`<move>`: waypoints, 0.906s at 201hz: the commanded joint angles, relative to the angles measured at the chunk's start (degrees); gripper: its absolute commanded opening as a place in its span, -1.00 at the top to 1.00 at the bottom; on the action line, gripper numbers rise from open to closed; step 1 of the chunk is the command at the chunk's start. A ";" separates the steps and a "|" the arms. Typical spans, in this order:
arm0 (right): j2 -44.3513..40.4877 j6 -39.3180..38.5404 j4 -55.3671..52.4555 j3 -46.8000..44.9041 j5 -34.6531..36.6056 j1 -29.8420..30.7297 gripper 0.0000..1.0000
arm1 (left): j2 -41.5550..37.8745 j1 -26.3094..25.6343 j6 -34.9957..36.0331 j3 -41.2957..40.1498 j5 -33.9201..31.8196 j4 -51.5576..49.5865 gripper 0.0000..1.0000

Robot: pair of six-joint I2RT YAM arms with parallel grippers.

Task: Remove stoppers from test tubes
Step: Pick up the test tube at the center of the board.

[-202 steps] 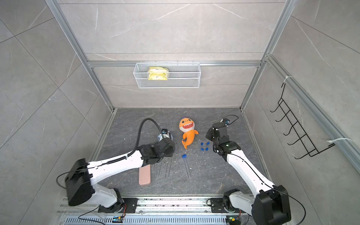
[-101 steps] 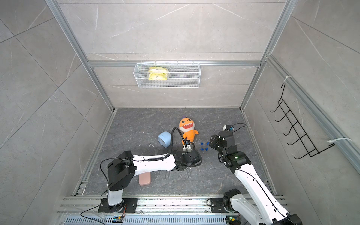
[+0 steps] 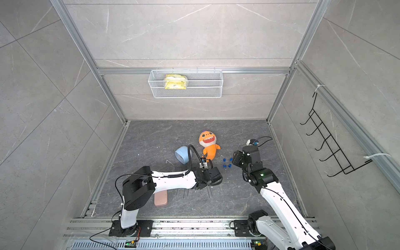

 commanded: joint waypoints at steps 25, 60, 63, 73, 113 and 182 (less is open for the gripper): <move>0.57 -0.42 -0.46 -1.37 -0.90 -0.15 0.03 | 0.21 0.39 -2.32 -0.39 1.76 -0.52 0.16; 1.24 -0.42 -0.37 -1.19 -1.26 -0.15 0.03 | 0.70 0.45 -2.51 -0.57 2.24 -0.19 0.20; 1.28 -0.34 -0.29 -1.23 -1.27 -0.17 0.03 | 0.66 0.60 -2.49 -0.62 2.22 -0.17 0.21; 1.37 -0.33 -0.18 -1.38 -1.35 -0.18 0.03 | 0.70 0.61 -2.32 -0.58 2.22 -0.26 0.22; 1.63 -0.05 0.06 -1.52 -1.62 -0.20 0.03 | 0.70 0.70 -2.24 -0.56 2.25 -0.43 0.28; 2.76 0.00 0.57 -1.45 -2.12 -0.19 0.03 | 1.40 1.06 -2.58 -1.61 3.19 0.18 0.35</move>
